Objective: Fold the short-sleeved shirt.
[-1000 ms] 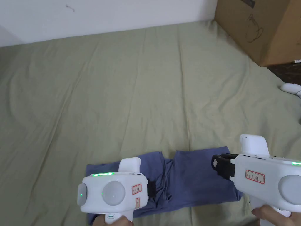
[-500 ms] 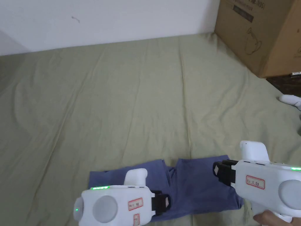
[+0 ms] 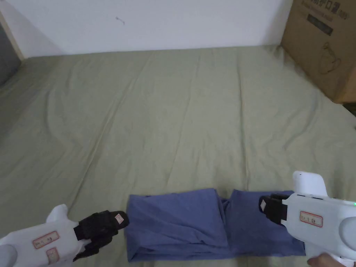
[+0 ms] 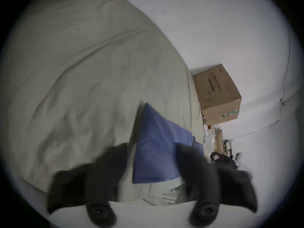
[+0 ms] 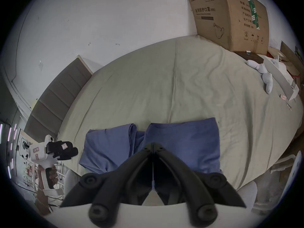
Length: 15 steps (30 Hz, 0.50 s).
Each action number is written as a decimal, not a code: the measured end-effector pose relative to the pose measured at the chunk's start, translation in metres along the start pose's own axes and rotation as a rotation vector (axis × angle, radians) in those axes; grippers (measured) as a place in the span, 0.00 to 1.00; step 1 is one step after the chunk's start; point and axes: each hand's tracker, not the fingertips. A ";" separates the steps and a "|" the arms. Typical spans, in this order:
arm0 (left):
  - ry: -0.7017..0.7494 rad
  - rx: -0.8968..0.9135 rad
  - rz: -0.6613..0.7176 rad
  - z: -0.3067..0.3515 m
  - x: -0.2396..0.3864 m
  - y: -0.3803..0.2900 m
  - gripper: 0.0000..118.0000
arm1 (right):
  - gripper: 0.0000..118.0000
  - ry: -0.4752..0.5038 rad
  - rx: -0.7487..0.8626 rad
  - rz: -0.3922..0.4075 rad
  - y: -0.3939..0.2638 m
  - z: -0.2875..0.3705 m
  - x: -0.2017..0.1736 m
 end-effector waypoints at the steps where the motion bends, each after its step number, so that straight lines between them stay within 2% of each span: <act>1: -0.001 -0.029 0.024 -0.005 -0.005 -0.001 0.77 | 0.00 0.003 -0.006 0.009 0.001 -0.002 -0.004; 4: -0.034 -0.063 0.081 -0.026 -0.020 -0.007 0.76 | 0.00 0.017 -0.014 0.035 0.003 -0.005 -0.014; 8: -0.169 -0.110 0.140 -0.049 -0.030 -0.004 0.76 | 0.00 0.020 -0.027 0.066 0.004 -0.009 -0.024; 9: -0.171 -0.137 0.159 -0.054 -0.031 -0.001 0.66 | 0.00 0.018 -0.031 0.071 0.004 -0.009 -0.026; 10: -0.170 -0.146 0.169 -0.056 -0.029 0.000 0.42 | 0.00 0.019 -0.034 0.076 0.004 -0.011 -0.028; 11: -0.129 -0.152 0.150 -0.057 -0.028 0.002 0.10 | 0.00 0.019 -0.037 0.080 0.004 -0.012 -0.030; 12: -0.080 -0.163 0.127 -0.059 -0.024 0.000 0.10 | 0.00 0.022 -0.040 0.085 0.003 -0.012 -0.031; 13: -0.021 -0.156 0.043 -0.059 -0.023 0.004 0.10 | 0.00 0.026 -0.042 0.089 0.003 -0.013 -0.031; 15: -0.052 -0.202 0.016 -0.057 -0.023 0.011 0.10 | 0.00 0.026 -0.052 0.106 0.004 -0.013 -0.034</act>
